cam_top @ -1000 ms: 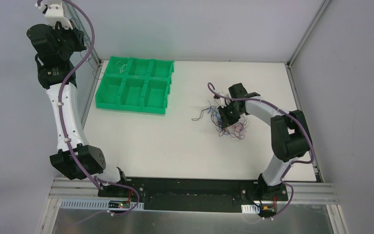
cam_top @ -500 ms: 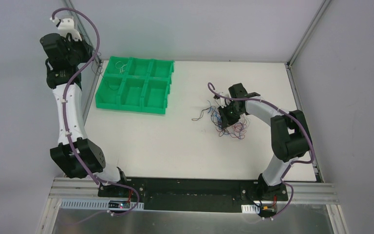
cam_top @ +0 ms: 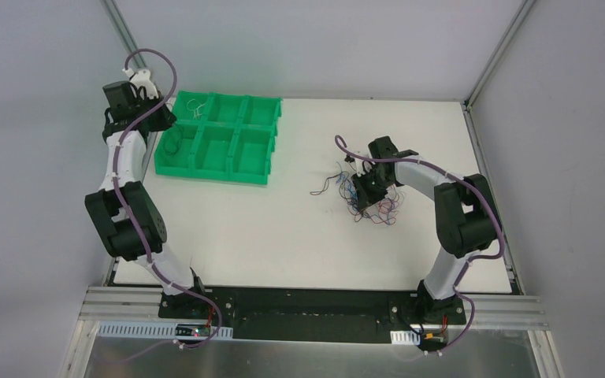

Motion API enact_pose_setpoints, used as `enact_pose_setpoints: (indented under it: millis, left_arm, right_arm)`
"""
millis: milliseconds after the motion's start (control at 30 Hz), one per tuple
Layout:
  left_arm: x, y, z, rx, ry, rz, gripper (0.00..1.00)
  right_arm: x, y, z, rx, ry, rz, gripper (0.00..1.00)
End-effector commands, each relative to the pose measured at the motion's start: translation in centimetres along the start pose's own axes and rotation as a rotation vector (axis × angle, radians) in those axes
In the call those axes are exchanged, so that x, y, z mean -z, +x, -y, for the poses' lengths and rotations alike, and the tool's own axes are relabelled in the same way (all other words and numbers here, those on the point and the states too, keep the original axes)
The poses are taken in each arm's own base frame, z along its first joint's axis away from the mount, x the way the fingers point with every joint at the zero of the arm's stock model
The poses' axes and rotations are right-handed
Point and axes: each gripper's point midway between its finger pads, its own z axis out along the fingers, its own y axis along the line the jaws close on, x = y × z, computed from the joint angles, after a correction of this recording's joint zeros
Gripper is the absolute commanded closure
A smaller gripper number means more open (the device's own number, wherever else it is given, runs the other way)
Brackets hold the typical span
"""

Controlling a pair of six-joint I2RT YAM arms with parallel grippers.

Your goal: Untangle the cables

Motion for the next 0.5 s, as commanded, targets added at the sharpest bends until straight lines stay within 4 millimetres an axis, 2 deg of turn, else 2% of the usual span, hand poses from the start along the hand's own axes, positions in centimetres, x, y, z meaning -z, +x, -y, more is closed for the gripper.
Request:
enact_pose_setpoints:
  millis: [0, 167, 300, 333, 467]
  left_arm:
    - [-2.3, 1.9, -0.8, 0.013, 0.049, -0.035, 1.00]
    - [-4.5, 4.4, -2.4, 0.038, 0.021, -0.101, 1.00]
    - [-5.3, 5.0, -4.6, 0.001, -0.051, -0.123, 1.00]
    - [-5.1, 4.9, -4.9, -0.004, -0.063, -0.126, 0.97]
    - [-3.6, 3.8, -4.2, -0.010, -0.047, -0.119, 0.58]
  right_arm:
    - [0.3, -0.5, -0.2, -0.006, -0.009, 0.001, 0.86]
    - [0.3, -0.1, -0.1, -0.002, -0.007, -0.007, 0.86]
    - [0.2, 0.1, -0.2, -0.005, -0.013, -0.010, 0.86]
    - [0.3, 0.1, -0.2, -0.006, -0.014, -0.009, 0.86]
    - [0.9, -0.6, -0.8, -0.021, -0.036, 0.012, 0.87]
